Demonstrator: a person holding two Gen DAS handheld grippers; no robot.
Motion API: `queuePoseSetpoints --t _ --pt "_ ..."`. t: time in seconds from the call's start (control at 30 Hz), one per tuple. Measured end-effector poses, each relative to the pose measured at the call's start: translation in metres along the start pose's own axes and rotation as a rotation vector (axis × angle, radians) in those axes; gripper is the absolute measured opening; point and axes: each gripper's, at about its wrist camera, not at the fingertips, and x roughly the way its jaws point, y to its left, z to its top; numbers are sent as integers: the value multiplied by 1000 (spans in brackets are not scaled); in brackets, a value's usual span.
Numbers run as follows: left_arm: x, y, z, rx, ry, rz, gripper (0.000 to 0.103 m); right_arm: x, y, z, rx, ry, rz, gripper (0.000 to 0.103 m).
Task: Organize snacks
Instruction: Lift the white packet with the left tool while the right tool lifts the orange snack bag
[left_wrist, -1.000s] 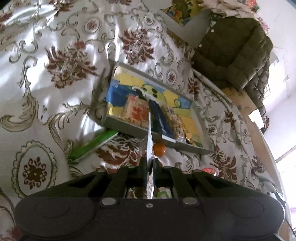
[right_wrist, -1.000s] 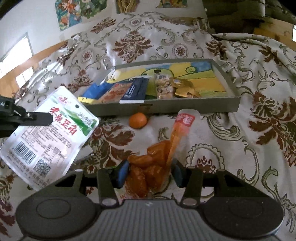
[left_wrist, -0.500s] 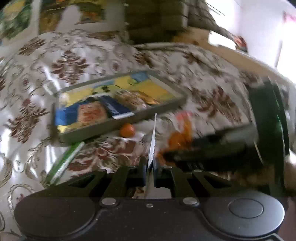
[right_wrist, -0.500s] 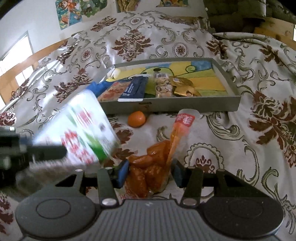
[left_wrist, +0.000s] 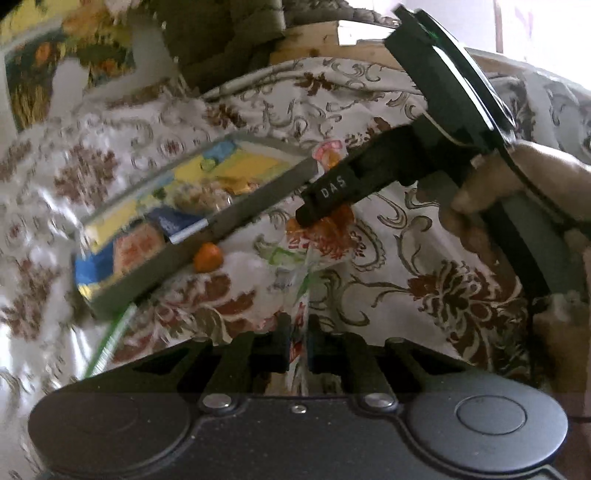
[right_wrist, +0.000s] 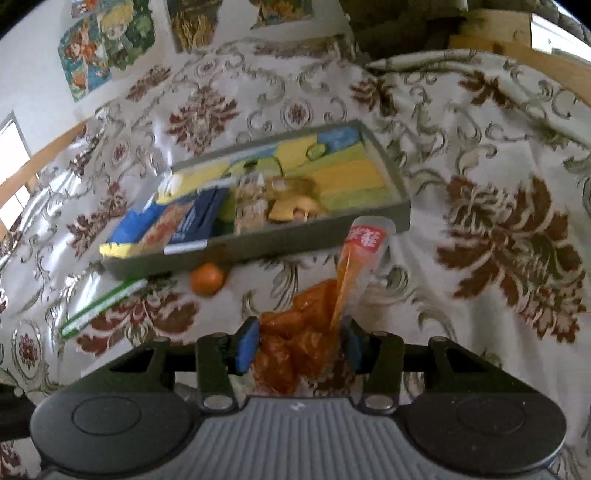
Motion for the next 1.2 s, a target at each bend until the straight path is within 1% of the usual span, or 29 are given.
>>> queuePoseSetpoints --t 0.1,0.2,0.23,0.33,0.43,0.5,0.53,0.57,0.6,0.63,0.67,0.73,0.8,0.83,0.87,0.93,1.0,1.07,1.2 --pt "-7 -4 2 38 -52 33 7 -7 1 4 0 -40 13 51" --pt "-12 -9 5 72 -87 46 6 -12 1 8 8 -64 27 51" --pt "-13 -13 5 97 -94 48 6 -13 0 9 13 -69 28 51" --pt "-13 -27 2 195 -96 41 7 -15 -4 12 34 -77 24 51" --pt "-7 -42 -3 270 -65 13 7 -16 -9 13 61 -79 23 51" --pt "-4 -50 -7 308 -58 -5 8 -16 -11 14 65 -81 21 51" --pt "-3 -54 -8 325 -57 -15 12 -16 -11 13 66 -82 20 51" --pt "-3 -58 -9 342 -60 -21 13 -16 -11 14 66 -82 21 51" --pt "-3 -63 -11 365 -66 -19 14 -16 -11 14 66 -83 22 51" --pt "-2 -67 -13 387 -71 -11 19 -16 -11 14 65 -82 22 51" --pt "-2 -71 -15 417 -74 1 20 -16 -11 14 65 -82 21 51" --pt "0 -74 -17 445 -73 10 20 -16 -11 14 66 -82 20 51" --pt "2 -74 -17 445 -66 0 18 -16 -11 14 68 -83 20 51" --pt "3 -74 -17 444 -58 -5 13 -16 -11 14 69 -84 21 51" --pt "5 -74 -17 445 -44 1 11 -16 -10 14 69 -87 21 51" --pt "6 -73 -16 448 -42 23 7 -17 -9 15 68 -91 23 51" --pt "5 -69 -12 426 -42 32 6 -17 -8 16 68 -94 27 51" --pt "3 -61 -8 374 -38 34 6 -18 -8 16 68 -96 29 51" --pt "-3 -32 3 193 -29 50 5 -20 -10 19 84 -111 39 51"
